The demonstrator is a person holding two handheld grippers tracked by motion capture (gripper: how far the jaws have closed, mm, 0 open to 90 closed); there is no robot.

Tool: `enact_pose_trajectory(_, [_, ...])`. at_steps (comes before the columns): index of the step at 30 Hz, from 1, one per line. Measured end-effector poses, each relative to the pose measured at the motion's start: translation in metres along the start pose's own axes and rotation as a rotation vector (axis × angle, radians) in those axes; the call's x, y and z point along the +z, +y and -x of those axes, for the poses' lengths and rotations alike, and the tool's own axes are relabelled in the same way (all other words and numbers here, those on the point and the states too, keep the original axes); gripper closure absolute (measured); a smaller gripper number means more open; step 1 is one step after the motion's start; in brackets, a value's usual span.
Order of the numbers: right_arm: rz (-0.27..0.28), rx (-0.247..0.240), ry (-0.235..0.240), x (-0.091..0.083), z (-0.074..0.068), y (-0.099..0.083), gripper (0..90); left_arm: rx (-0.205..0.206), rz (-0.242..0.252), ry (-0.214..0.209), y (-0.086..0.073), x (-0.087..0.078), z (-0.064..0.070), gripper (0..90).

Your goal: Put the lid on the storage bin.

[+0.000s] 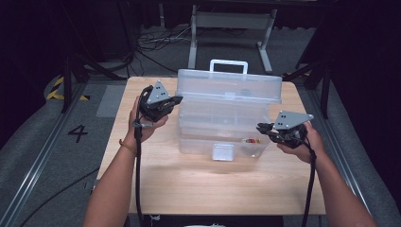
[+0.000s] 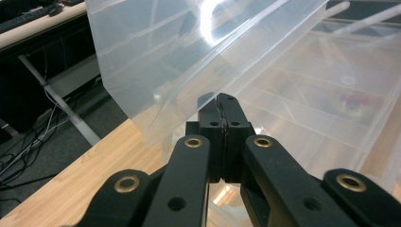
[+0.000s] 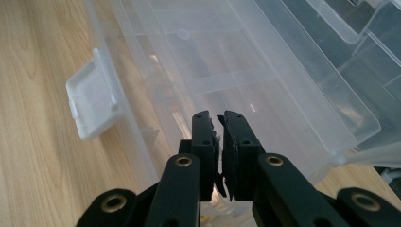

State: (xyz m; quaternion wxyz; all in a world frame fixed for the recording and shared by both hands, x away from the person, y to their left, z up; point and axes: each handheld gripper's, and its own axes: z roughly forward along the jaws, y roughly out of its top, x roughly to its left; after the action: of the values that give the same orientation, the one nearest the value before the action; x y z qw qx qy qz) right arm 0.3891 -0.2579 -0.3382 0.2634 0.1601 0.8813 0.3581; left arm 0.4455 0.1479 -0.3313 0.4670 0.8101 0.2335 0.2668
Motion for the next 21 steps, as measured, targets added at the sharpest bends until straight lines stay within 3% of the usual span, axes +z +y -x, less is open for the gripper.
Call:
enact_pose_trajectory(9, [0.007,0.039,-0.002,-0.01,-0.001,-0.014,83.5,0.029,-0.021,-0.025,-0.008,-0.002,0.009,90.0])
enact_pose_trajectory(21, [0.019,0.082,-0.034,-0.022,-0.005,-0.028,74.6,0.06,-0.05,-0.046,-0.019,-0.005,0.016,90.0])
